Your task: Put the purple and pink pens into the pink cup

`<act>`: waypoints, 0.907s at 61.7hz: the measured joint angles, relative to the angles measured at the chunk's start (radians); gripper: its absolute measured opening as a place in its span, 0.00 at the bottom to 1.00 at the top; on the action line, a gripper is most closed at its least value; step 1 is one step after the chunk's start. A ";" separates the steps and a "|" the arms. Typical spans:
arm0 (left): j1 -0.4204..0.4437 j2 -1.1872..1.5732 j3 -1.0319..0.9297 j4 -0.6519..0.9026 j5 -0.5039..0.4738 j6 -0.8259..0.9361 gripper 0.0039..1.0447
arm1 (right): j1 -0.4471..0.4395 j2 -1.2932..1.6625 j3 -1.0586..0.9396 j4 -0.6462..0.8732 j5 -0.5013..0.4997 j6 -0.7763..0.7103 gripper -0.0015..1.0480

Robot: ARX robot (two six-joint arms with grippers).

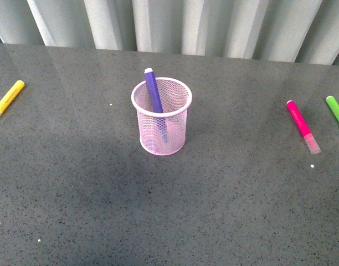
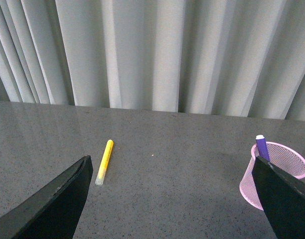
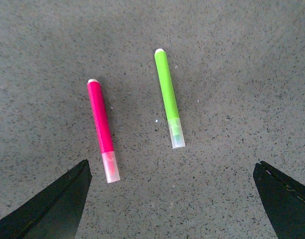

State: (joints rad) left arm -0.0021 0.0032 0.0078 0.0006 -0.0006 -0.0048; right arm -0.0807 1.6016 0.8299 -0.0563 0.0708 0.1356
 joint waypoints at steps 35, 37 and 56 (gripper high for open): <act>0.000 0.000 0.000 0.000 0.000 0.000 0.94 | 0.099 0.271 0.189 -0.020 0.031 0.007 0.93; 0.000 0.000 0.000 0.000 0.000 0.000 0.94 | 0.102 0.278 0.196 -0.020 0.031 0.007 0.93; 0.000 0.000 0.000 0.000 0.000 0.000 0.94 | 0.145 0.381 0.293 -0.021 0.039 -0.001 0.93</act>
State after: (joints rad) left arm -0.0021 0.0032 0.0078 0.0006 -0.0006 -0.0048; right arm 0.0643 1.9827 1.1225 -0.0776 0.1097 0.1349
